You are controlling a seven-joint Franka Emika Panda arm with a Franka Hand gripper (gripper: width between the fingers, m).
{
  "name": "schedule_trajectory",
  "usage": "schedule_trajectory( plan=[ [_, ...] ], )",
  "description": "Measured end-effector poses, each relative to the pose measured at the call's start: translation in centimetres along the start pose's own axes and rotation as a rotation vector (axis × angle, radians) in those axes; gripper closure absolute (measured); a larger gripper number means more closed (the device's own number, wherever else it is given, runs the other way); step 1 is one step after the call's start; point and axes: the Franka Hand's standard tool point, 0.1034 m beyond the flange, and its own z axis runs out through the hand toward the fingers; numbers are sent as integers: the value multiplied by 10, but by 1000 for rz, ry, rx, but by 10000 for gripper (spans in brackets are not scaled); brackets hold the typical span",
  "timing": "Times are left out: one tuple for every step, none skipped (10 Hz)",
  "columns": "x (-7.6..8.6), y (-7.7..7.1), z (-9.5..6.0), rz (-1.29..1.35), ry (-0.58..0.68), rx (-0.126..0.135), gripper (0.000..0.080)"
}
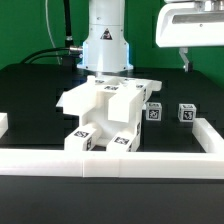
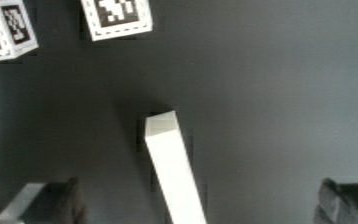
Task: Assemble chair
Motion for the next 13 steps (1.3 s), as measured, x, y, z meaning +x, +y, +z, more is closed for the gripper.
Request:
schedule_trajectory(
  plan=[
    [1,2,2,-15,8,3,150],
    [1,14,10,-45,31,10,150],
    [-9,19,18,-48,35,2,150],
    [-20,19,28,-62,46,-1,150],
    [-26,17,32,-62,37,-6,150],
    [-24,17,31,-66,34,-6,150],
    [-25,19,32,-66,13,-13,150],
    [-26,20,33,-69,2,-16,150],
    [-28,24,34,-74,-54,-32,150],
    [-28,26,36,-68,-90,-43,150],
    [-31,30,36,-66,-176,-65,150],
    [-26,30,36,-55,-189,-68,150],
    [-27,29,38,-49,-184,-69,150]
  ],
)
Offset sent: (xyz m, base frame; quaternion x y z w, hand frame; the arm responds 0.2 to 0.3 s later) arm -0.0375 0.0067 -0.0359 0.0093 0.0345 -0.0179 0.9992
